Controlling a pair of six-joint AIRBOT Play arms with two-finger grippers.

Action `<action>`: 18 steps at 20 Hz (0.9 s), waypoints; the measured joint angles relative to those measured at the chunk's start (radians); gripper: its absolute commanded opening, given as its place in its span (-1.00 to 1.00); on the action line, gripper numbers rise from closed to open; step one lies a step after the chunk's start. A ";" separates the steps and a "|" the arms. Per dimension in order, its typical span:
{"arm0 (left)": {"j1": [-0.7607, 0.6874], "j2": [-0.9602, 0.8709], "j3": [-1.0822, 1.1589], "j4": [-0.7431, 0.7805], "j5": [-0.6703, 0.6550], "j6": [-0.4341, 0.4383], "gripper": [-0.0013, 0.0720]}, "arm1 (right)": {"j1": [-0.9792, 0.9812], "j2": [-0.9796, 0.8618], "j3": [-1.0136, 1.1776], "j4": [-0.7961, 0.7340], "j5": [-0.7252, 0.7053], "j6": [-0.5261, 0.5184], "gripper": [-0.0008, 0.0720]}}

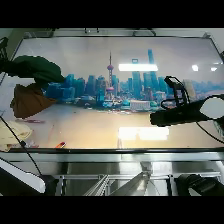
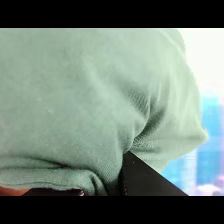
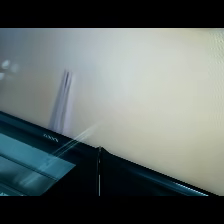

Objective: Fold the shirts.

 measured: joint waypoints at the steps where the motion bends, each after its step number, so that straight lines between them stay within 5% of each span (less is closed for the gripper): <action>1: 0.000 0.012 -0.012 -0.003 -0.016 -0.001 -0.87 | 0.000 -0.006 0.000 0.000 0.000 0.000 -0.91; 4: 0.001 0.031 -0.049 -0.058 -0.101 0.019 -0.87 | 0.000 -0.022 0.000 0.002 0.002 0.000 -0.91; 7: -0.055 0.039 -0.090 -0.296 -0.270 0.098 -0.87 | 0.000 -0.031 0.000 0.002 0.002 0.000 -0.91; 13: -0.318 0.043 -0.240 -0.588 -0.493 0.154 -0.89 | 0.000 -0.035 0.000 0.002 -0.006 0.000 -0.91; 14: -0.364 0.043 -0.274 -0.603 -0.494 0.158 -0.64 | 0.000 -0.035 0.000 0.002 -0.013 0.000 -0.91; 15: -0.409 0.043 -0.306 -0.615 -0.489 0.159 0.37 | 0.000 -0.035 0.000 0.002 -0.018 0.000 -0.91; 16: -0.444 0.043 -0.327 -0.629 -0.481 0.162 1.00 | 0.000 -0.035 0.000 0.002 -0.021 0.000 -0.91; 18: -0.496 0.043 -0.351 -0.640 -0.472 0.162 1.00 | 0.000 -0.035 0.000 0.002 -0.025 0.000 -0.89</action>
